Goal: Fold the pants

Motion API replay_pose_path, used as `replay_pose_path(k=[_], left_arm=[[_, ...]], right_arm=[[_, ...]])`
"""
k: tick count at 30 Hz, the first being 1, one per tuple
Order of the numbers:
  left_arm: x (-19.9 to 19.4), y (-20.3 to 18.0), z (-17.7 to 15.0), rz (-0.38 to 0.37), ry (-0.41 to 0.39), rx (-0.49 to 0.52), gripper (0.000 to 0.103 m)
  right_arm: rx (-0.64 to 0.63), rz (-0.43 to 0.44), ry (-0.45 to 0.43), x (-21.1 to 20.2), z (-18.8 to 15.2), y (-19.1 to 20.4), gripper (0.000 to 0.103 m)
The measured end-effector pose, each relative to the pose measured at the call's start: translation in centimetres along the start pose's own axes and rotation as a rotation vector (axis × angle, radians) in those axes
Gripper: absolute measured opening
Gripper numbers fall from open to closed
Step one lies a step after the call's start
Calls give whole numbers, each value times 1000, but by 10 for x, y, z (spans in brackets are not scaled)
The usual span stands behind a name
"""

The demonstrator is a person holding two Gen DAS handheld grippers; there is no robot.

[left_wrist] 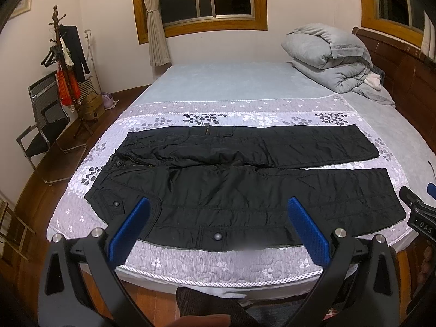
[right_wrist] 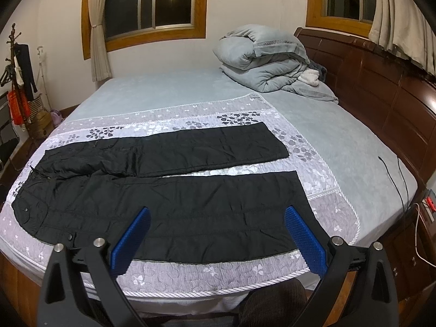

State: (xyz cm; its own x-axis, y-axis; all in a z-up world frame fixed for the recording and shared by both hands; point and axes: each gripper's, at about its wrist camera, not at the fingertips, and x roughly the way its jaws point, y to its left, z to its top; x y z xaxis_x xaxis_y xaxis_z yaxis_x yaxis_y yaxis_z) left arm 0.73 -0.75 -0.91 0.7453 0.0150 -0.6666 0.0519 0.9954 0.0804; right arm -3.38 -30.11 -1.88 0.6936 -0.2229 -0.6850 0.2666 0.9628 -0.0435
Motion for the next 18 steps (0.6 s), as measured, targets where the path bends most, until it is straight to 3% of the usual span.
replay_pose_path(k=[13,18], left_arm=[[23,-7,8,2,20,16,101],[48,-2,15,-1,37,-39,100]], right_arm=[[-10,-5,31,26,2,-4,100],[-42,10,48,48,10,-10,100]])
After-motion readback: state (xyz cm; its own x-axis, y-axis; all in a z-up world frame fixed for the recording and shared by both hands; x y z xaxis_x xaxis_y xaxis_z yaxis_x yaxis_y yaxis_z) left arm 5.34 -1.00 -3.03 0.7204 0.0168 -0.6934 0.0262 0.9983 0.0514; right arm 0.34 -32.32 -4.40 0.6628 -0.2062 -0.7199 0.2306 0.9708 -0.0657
